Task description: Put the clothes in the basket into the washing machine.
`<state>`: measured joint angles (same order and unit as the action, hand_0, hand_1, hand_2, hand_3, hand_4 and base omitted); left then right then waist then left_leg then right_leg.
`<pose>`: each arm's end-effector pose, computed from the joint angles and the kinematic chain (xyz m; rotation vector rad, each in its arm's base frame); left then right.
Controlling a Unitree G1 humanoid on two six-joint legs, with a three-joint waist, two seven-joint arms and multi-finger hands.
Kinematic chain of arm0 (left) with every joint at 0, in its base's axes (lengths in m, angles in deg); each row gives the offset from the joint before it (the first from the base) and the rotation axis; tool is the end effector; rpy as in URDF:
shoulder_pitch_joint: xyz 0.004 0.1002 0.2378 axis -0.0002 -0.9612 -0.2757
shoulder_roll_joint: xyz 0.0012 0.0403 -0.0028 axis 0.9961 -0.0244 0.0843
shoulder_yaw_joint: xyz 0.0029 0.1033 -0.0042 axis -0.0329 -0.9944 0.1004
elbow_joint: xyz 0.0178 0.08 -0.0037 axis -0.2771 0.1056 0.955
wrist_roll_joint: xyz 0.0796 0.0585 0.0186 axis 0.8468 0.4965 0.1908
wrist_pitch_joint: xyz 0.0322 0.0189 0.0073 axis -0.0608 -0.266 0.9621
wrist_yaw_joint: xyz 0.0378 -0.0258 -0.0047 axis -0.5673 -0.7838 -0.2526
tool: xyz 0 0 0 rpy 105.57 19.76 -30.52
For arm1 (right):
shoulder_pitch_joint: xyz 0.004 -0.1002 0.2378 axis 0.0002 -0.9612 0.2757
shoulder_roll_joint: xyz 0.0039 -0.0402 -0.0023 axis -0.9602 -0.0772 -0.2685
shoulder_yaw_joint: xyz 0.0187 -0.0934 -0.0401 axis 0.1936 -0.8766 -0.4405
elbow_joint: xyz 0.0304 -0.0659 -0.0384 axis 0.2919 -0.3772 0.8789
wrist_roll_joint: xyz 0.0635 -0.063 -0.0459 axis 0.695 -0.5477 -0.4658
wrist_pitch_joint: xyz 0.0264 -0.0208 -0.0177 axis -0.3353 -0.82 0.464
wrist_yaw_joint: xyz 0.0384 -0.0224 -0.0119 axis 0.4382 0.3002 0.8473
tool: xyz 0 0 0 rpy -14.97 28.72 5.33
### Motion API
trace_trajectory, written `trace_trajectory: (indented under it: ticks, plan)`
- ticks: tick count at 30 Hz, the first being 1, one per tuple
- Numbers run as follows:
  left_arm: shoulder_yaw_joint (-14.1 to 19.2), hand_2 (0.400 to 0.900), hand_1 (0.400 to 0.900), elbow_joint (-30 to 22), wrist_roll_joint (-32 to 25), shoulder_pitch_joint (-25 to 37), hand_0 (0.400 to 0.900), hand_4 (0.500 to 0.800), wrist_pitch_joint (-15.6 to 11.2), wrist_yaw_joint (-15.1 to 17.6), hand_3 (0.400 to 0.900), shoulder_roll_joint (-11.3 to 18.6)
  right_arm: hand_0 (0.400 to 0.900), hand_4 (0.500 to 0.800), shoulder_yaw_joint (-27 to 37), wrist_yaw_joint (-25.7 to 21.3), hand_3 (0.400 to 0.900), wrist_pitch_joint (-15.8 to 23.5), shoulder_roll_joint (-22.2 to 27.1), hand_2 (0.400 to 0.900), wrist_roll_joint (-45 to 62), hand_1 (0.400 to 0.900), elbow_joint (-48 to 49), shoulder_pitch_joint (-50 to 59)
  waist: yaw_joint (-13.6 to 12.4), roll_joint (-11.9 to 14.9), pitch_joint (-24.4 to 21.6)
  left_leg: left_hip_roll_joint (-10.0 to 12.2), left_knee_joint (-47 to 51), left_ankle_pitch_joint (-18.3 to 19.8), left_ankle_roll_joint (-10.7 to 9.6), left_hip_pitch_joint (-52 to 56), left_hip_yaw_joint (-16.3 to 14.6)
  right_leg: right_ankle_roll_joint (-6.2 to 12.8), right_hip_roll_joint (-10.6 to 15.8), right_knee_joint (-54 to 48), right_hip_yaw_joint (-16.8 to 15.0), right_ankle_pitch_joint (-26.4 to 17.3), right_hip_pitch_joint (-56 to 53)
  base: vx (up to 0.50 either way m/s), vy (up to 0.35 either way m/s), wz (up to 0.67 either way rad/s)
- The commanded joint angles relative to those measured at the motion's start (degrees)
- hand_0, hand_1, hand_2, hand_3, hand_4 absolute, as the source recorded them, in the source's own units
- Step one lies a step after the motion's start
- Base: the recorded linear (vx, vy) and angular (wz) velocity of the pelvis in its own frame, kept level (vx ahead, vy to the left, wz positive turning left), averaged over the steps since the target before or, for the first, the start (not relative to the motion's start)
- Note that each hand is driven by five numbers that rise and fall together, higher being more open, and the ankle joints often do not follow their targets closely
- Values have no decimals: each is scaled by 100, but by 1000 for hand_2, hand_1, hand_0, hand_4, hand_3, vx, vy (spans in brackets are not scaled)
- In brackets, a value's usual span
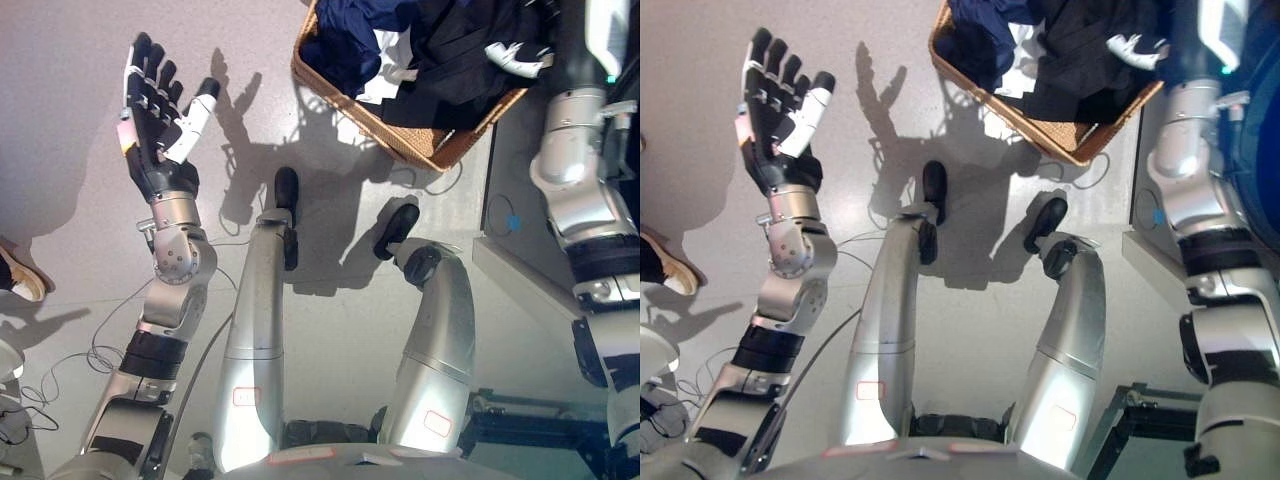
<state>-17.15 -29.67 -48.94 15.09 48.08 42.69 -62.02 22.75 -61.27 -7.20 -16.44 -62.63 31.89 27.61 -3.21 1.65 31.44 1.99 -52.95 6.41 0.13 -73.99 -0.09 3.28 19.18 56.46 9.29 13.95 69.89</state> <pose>0.2565 0.1819 0.1409 -0.1960 -0.5822 0.2922 0.3057 -0.2635 0.2310 -0.8564 -0.6746 -0.5265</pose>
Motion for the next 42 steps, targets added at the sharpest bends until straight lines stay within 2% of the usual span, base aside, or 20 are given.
trace_trajectory:
  ticks: [1, 6, 9, 11, 13, 17, 22, 23, 24, 28, 29, 30, 31, 34, 42]
  plan:
    - [269, 900, 900, -230, 439, -573, 900, 800, -319, 49, 900, -177, 400, 500, 660, -552, 400, 456, -197, 400, 383, 400, 499, -765, 209, 146, -1052, 63, 194, 538, -233, 74, 424, 317, -271, -362, 38, -303, 325, 3, -6, -12]
    - [352, 900, 900, -46, 484, -592, 900, 800, -220, 72, 900, -165, 400, 500, 1595, -1046, 400, 678, -711, 400, 875, 400, 769, -1169, 364, 181, -1128, 141, 464, 549, -208, 333, 347, 329, -438, -633, 7, -335, 116, 10, -6, -12]
    - [301, 900, 900, 50, 454, -550, 900, 800, -243, 65, 900, -167, 400, 500, 1853, -1471, 400, 743, -799, 400, 1027, 400, 333, -1023, 380, 150, -1156, 193, 689, 510, -203, 480, 284, 348, -484, -803, -22, -384, 13, 11, 1, -10]
    - [207, 900, 900, 92, 475, -515, 900, 800, -259, 15, 900, -129, 400, 500, 1891, -1732, 400, 663, -655, 400, 1017, 400, -327, -847, 349, 101, -1175, 213, 818, 477, -196, 572, 218, 367, -500, -903, -29, -432, -38, 11, -1, -7]
    - [58, 900, 900, 155, 468, -442, 900, 800, -303, -8, 900, -77, 400, 500, 1745, -2004, 400, 572, -359, 400, 1131, 400, -1179, -446, 299, 58, -1192, 235, 874, 457, -195, 609, 171, 379, -509, -946, -53, -465, -45, -5, -9, -6]
    - [-249, 900, 900, 184, 403, -328, 900, 800, -366, -28, 900, -19, 400, 500, 1338, -2213, 400, 389, 112, 400, 1558, 400, -2827, 320, 165, -82, -1227, 202, 812, 462, -191, 533, 116, 366, -505, -886, -110, -453, 67, -2, -7, -4]
    - [-701, 900, 900, 58, 339, -288, 900, 800, -335, -132, 900, 148, 400, 500, 703, -2093, 400, 50, 650, 400, 2051, 400, -4720, 1276, -43, -320, -1283, 164, 631, 486, -225, 348, 102, 347, -431, -673, -173, -400, 299, 1, -36, 6]
    - [-820, 900, 900, -11, 305, -342, 900, 800, -337, -195, 900, 247, 400, 500, 415, -1965, 400, -135, 883, 400, 1993, 400, -5143, 1418, -119, -384, -1283, 145, 554, 476, -236, 283, 95, 340, -395, -581, -204, -408, 398, 0, 0, 0]
    - [-811, 900, 900, -13, 301, -338, 900, 800, -337, -197, 900, 222, 400, 500, 343, -1939, 400, -116, 913, 400, 2008, 400, -5210, 1501, -113, -405, -1290, 146, 536, 485, -236, 257, 91, 340, -395, -563, -211, -402, 426, -7, -32, 5]
    - [-961, 900, 900, -193, 228, -436, 900, 800, -316, -318, 900, 375, 400, 500, -146, -1633, 400, -479, 1226, 400, 1914, 400, -5921, 1905, -232, -549, -1266, 104, 223, 499, -254, 16, 50, 315, -339, -262, -327, -423, 740, -5, -16, 3]
    - [-970, 900, 900, -237, 205, -474, 900, 800, -313, -347, 900, 395, 512, 567, -253, -1583, 512, -514, 1240, 512, 1884, 512, -5999, 1980, -241, -572, -1260, 105, 170, 499, -259, -12, 33, 309, -336, -212, -348, -427, 779, 0, 0, 0]
    - [-970, 900, 900, -278, 203, -518, 900, 800, -304, -374, 900, 425, 665, 659, -302, -1557, 665, -542, 1259, 665, 1877, 665, -6044, 2041, -259, -599, -1245, 94, 115, 497, -260, -42, 19, 302, -321, -153, -366, -435, 822, 0, 0, 0]
    - [-943, 900, 900, -318, 198, -582, 900, 800, -308, -390, 900, 436, 900, 800, -379, -1541, 900, -582, 1285, 900, 1837, 900, -6055, 2079, -274, -618, -1231, 82, 56, 496, -261, -62, 12, 294, -309, -101, -385, -443, 852, 0, 0, 0]
    - [-895, 900, 900, -449, 127, -692, 900, 800, -297, -484, 900, 467, 900, 800, -355, -1296, 900, -652, 1372, 900, 2017, 900, -6318, 2197, -299, -671, -1209, 81, 2, 493, -265, -84, 21, 287, -290, -10, -421, -426, 901, 0, 0, 0]
    - [-756, 900, 900, -494, 116, -903, 900, 800, -281, -415, 900, 521, 900, 800, -171, -1591, 900, -495, 1302, 900, 2366, 900, -6186, 2248, -274, -695, -1260, 90, -103, 485, -284, -137, 27, 276, -263, 88, -436, -445, 930, 5, -6, 1]
